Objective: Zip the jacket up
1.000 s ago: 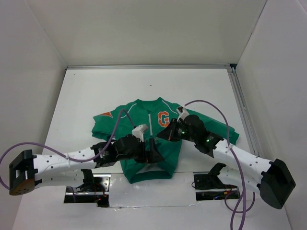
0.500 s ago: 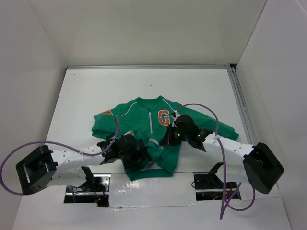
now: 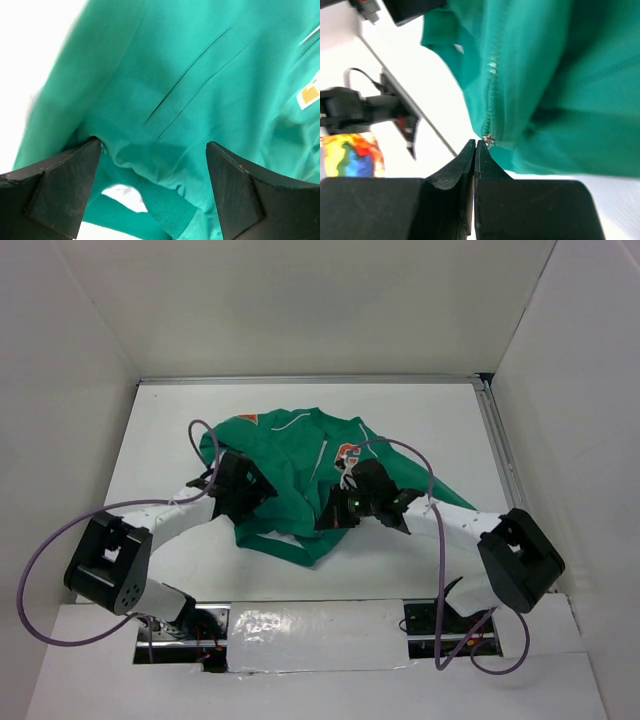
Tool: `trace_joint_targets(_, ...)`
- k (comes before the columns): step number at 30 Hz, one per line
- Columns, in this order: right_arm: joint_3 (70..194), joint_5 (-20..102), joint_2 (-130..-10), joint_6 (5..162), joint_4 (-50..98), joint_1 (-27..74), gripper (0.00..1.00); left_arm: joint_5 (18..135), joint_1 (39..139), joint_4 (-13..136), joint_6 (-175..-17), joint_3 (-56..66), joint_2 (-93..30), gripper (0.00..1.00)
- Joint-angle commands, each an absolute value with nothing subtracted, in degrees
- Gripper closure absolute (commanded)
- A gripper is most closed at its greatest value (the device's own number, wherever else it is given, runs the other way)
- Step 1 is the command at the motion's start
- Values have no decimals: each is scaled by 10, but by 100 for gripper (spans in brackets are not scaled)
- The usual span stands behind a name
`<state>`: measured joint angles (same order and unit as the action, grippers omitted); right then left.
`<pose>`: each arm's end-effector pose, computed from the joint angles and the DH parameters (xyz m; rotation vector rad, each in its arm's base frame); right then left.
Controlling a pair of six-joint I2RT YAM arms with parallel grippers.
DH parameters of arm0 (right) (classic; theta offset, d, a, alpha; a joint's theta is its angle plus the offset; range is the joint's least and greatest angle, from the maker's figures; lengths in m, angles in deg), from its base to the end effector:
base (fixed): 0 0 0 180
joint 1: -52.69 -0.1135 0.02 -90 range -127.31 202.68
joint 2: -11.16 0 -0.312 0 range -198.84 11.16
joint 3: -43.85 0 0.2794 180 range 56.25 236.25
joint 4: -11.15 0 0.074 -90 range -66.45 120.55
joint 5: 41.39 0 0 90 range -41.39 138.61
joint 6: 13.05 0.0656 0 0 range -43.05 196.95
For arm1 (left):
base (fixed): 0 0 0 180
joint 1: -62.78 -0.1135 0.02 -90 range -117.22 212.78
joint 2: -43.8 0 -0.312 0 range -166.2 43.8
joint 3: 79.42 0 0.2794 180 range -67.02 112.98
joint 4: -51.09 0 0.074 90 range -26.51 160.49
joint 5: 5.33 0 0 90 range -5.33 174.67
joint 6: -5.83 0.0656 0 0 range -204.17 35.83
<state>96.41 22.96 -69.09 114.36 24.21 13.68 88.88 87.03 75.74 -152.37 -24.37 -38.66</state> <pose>0.2272 0.2206 0.2043 -0.2940 2.4813 1.1491 0.2872 -0.1241 0.1842 -0.9931 2.3742 -0.5733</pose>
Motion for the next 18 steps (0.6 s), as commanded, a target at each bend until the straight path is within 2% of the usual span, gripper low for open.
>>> trace_joint_targets(1, 1010, 175, -713, 1158, 179, 145, 100, 903, 855, 739, -1427, -213, -377, 1)
trace_joint_targets(7, 1074, 93, -774, 1290, 67, 153, 100, 906, 911, 763, -1443, -247, -226, 1)
trace_joint_targets(12, 1105, 116, -788, 1330, 70, 138, 100, 930, 973, 789, -1475, -303, -101, 1)
trace_joint_targets(15, 1106, 128, -788, 1360, 72, 130, 100, 955, 1018, 797, -1503, -327, -78, 1)
trace_joint_targets(18, 1121, 111, -800, 1383, 72, 129, 100, 1030, 1083, 705, -1424, -371, -74, 4)
